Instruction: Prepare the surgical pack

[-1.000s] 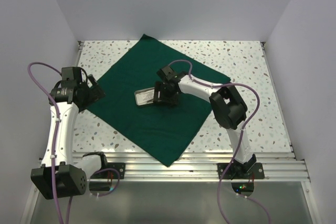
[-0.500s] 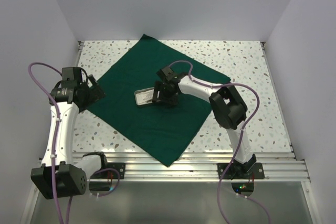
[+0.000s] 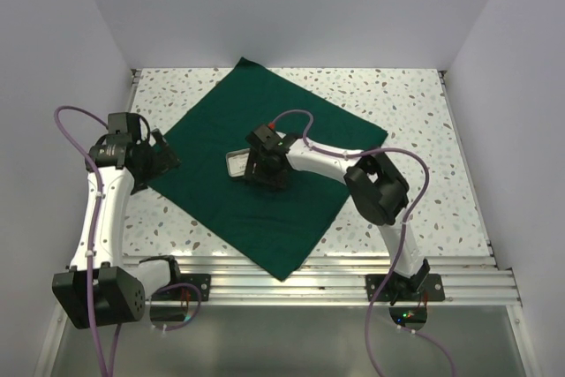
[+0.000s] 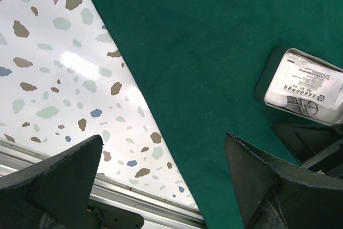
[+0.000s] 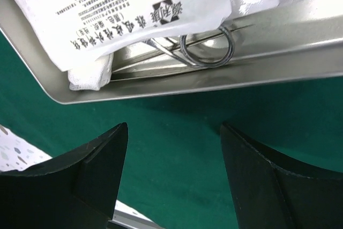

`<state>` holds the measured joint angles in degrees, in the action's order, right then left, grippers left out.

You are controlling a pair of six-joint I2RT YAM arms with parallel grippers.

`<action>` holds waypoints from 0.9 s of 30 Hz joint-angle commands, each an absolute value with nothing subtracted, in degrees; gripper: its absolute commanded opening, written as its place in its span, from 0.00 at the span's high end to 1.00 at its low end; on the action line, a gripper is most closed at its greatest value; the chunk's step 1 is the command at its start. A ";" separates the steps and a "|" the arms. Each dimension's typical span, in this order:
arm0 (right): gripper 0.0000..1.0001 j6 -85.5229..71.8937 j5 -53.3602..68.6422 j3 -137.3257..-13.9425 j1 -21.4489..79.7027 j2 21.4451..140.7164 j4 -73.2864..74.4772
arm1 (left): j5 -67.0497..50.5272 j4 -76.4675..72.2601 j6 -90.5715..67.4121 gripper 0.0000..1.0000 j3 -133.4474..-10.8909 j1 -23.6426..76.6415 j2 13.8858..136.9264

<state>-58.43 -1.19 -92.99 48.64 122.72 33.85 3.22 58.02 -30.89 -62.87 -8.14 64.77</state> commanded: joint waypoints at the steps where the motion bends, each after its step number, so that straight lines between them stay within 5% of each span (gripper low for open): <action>1: 0.26 -61.17 -4.83 -94.57 49.31 121.46 36.30 | 2.90 58.54 -30.41 0.00 -62.58 -8.44 64.34; 27: 0.23 -53.97 -6.51 -103.54 49.13 126.57 39.45 | -4.48 56.95 -27.77 0.01 -59.59 -8.26 62.49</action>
<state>-55.81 -5.41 -101.75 49.43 127.33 36.93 -2.83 57.93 -28.88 -60.07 -8.14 63.92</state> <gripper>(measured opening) 0.758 0.994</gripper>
